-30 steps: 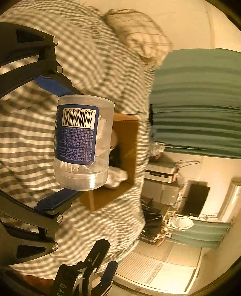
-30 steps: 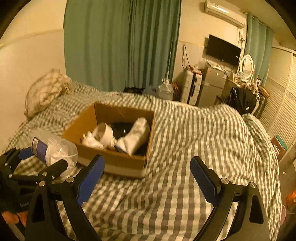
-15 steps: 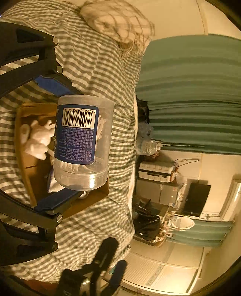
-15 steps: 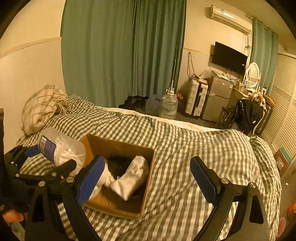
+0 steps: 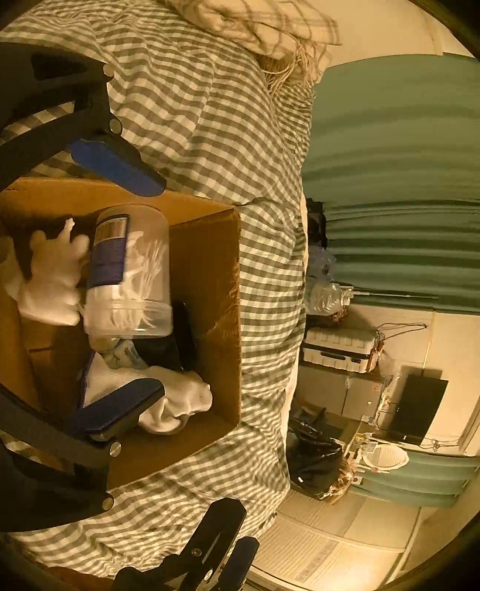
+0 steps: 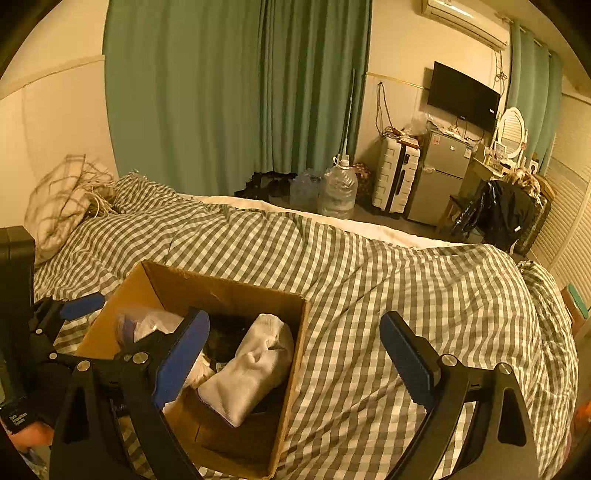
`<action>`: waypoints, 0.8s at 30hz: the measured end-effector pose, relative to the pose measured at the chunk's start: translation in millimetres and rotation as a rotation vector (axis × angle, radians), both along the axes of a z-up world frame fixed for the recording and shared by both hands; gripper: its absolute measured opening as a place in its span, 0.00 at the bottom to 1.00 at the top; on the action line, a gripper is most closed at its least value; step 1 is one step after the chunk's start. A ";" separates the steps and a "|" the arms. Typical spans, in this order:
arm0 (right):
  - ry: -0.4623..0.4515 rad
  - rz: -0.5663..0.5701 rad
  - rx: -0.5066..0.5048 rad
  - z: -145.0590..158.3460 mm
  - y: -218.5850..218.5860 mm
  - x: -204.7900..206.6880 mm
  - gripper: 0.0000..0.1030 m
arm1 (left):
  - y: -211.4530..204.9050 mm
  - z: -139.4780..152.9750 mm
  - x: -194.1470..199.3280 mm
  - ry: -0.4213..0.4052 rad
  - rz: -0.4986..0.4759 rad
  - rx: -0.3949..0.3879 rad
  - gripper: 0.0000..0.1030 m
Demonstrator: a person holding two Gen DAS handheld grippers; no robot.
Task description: Organize objects
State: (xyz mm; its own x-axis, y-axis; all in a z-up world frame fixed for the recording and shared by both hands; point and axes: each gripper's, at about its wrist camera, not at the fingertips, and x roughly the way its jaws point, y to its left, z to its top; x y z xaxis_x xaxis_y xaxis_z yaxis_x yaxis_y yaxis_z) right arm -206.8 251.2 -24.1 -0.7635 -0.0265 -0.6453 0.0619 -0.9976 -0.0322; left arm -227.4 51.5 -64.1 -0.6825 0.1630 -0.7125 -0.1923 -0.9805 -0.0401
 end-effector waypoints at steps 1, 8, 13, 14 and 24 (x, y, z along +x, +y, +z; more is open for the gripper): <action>0.004 -0.003 0.001 1.8 0.6 1.3 0.93 | 0.3 2.4 1.1 0.005 0.005 -0.008 0.99; 0.082 -0.030 -0.023 34.5 7.6 31.6 0.99 | -2.6 42.2 25.4 0.085 0.028 -0.032 1.00; 0.152 -0.050 -0.036 67.4 11.9 69.3 1.00 | -8.6 84.1 65.9 0.168 0.025 -0.022 1.00; 0.169 -0.051 -0.036 75.9 11.6 81.3 1.00 | -10.8 93.8 78.2 0.196 0.025 -0.019 1.00; 0.337 -0.116 -0.017 120.8 13.1 177.4 1.00 | -30.0 143.1 169.3 0.400 0.060 0.007 1.00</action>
State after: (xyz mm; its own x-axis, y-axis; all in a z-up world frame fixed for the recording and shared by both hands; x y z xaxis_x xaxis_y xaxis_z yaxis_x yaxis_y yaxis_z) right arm -29.4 264.3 96.7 -0.9318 0.0638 -0.3572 -0.0627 -0.9979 -0.0148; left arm -58.1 21.6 79.0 -0.9142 0.1182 -0.3877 -0.1364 -0.9905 0.0196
